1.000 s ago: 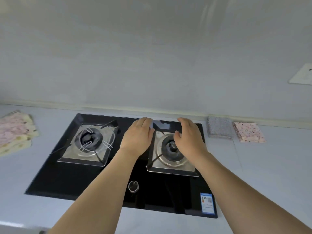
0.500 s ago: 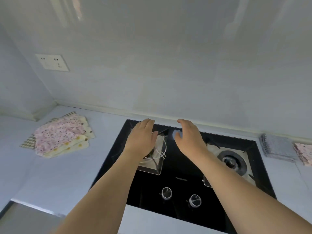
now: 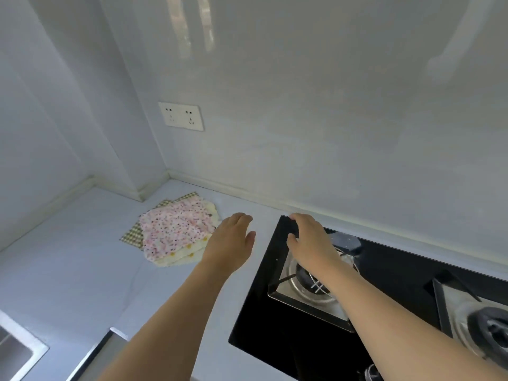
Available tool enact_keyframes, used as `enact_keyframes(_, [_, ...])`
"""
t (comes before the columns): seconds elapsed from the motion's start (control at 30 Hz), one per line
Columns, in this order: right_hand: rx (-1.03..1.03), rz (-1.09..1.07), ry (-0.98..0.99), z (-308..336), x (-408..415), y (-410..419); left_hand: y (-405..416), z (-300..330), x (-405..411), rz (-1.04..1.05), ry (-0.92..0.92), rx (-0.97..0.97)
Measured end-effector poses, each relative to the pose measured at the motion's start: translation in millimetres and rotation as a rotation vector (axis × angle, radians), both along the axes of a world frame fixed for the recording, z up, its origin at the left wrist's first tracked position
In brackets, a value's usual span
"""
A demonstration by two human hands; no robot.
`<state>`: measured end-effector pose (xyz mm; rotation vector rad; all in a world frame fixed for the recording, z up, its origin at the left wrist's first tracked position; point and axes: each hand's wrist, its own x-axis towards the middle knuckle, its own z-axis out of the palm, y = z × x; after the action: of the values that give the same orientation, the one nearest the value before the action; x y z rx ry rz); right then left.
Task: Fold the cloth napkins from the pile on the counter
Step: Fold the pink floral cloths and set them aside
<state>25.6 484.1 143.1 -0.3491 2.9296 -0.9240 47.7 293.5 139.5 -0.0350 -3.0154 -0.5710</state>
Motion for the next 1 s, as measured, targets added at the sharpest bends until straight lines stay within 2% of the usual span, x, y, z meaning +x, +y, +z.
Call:
enact_keyframes(0.23, [0.072,0.145,-0.036,-29,-37,-126,-137,-34,-34,0.084,-0.12,0.063])
enact_keyframes(0.37, [0.114,0.197,-0.085,-60,-64,-192,-200,-61,-56,0.126,-0.223,0.162])
enact_keyframes(0.57, [0.223,0.328,-0.06,-120,-111,-256,-254,-118,-81,0.084,-0.321,0.157])
enact_keyframes(0.7, [0.294,0.435,-0.006,-169,-132,-267,-263,-163,-90,-0.008,-0.34,0.068])
enact_keyframes(0.77, [0.314,0.48,-0.013,-191,-138,-264,-262,-180,-92,-0.069,-0.327,0.008])
enact_keyframes(0.87, [0.297,0.509,0.008,-209,-145,-260,-263,-195,-91,-0.142,-0.207,-0.056])
enact_keyframes(1.0, [0.246,0.487,0.085,-217,-148,-263,-263,-200,-89,-0.158,-0.106,-0.112])
